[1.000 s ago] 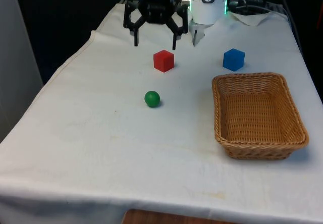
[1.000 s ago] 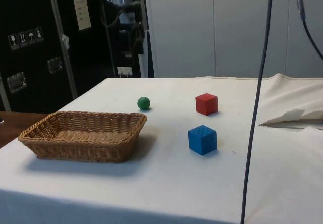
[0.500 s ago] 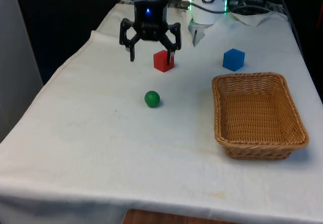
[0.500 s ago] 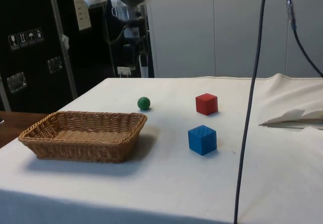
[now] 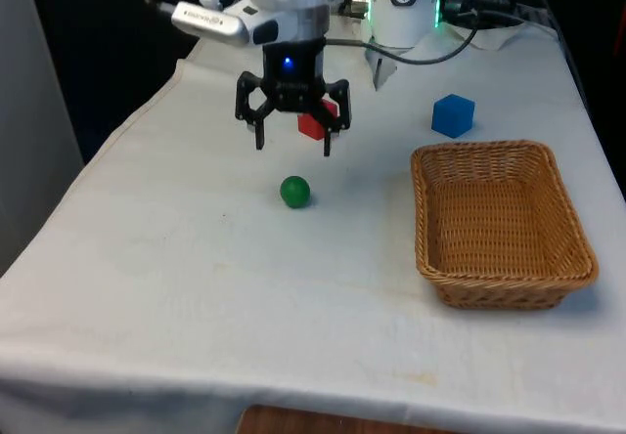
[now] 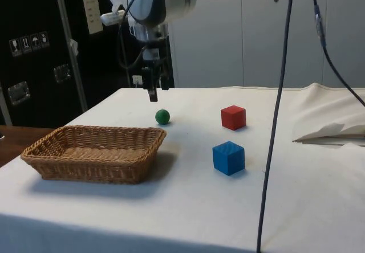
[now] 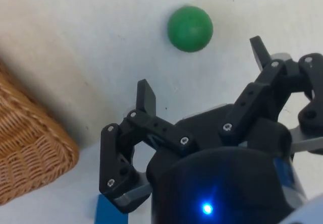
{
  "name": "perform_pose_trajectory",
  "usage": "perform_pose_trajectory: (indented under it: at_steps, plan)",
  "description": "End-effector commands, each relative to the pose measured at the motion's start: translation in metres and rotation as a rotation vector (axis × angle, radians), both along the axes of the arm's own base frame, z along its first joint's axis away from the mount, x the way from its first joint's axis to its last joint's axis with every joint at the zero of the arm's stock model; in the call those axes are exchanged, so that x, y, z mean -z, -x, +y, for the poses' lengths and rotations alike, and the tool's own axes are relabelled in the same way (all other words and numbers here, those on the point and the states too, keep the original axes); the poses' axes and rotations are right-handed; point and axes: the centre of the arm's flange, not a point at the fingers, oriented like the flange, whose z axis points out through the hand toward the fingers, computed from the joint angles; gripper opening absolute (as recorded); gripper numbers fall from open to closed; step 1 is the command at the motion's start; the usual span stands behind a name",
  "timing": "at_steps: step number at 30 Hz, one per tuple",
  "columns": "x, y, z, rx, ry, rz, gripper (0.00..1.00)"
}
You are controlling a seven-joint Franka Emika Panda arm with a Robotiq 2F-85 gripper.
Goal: Place all non-red objects into the basket.
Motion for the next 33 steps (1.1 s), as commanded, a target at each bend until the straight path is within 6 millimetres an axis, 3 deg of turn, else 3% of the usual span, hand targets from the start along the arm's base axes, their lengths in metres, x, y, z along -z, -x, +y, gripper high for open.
perform_pose_trajectory:
  at_steps: [1, 12, 33]
  plan:
    - [0.003, -0.001, -0.002, 0.000, -0.008, -0.009, 1.00]
    - [0.022, -0.006, -0.011, 0.005, -0.017, -0.012, 1.00]
    - [0.060, -0.004, -0.009, 0.014, -0.046, 0.017, 1.00]
